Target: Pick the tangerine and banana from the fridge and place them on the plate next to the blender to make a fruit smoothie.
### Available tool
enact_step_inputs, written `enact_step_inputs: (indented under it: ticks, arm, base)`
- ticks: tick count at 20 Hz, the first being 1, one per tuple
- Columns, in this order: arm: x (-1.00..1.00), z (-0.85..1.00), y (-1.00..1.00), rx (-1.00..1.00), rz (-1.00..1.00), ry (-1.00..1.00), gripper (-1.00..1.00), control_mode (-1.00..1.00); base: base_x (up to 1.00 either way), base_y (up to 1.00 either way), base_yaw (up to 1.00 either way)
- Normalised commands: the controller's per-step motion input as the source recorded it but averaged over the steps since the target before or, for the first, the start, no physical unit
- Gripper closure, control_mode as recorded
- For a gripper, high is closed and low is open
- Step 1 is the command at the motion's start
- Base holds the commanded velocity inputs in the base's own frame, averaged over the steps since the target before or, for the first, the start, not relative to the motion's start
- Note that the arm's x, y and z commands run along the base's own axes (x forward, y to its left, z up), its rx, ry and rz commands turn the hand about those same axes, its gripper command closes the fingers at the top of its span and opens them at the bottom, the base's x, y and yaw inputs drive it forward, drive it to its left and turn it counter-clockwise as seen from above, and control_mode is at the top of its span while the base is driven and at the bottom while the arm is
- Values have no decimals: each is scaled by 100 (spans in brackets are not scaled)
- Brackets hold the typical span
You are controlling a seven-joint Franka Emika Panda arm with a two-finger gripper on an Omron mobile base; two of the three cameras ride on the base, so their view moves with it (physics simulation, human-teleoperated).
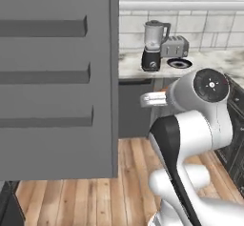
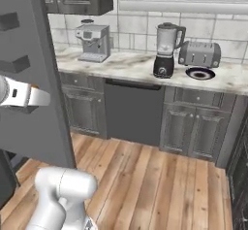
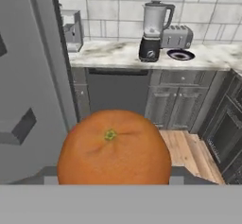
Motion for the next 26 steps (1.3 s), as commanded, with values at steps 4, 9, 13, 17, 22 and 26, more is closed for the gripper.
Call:
enact_step_inputs:
  ticks: [4,9,13,17,22,26]
  arm:
    - [0,0,0,0,0,0,100,100]
    - [0,0,0,0,0,0,100,100]
    - [0,0,0,0,0,0,100,100]
    - [0,0,0,0,0,0,100,100]
    - [0,0,0,0,0,0,100,100]
    - [0,0,0,0,0,0,100,100]
  base:
    - [41,-100,-11]
    - [66,-89,0]
    - [99,-19,-12]
    - [96,-7,-17]
    - [92,-19,-16]
    - [93,-9,-15]
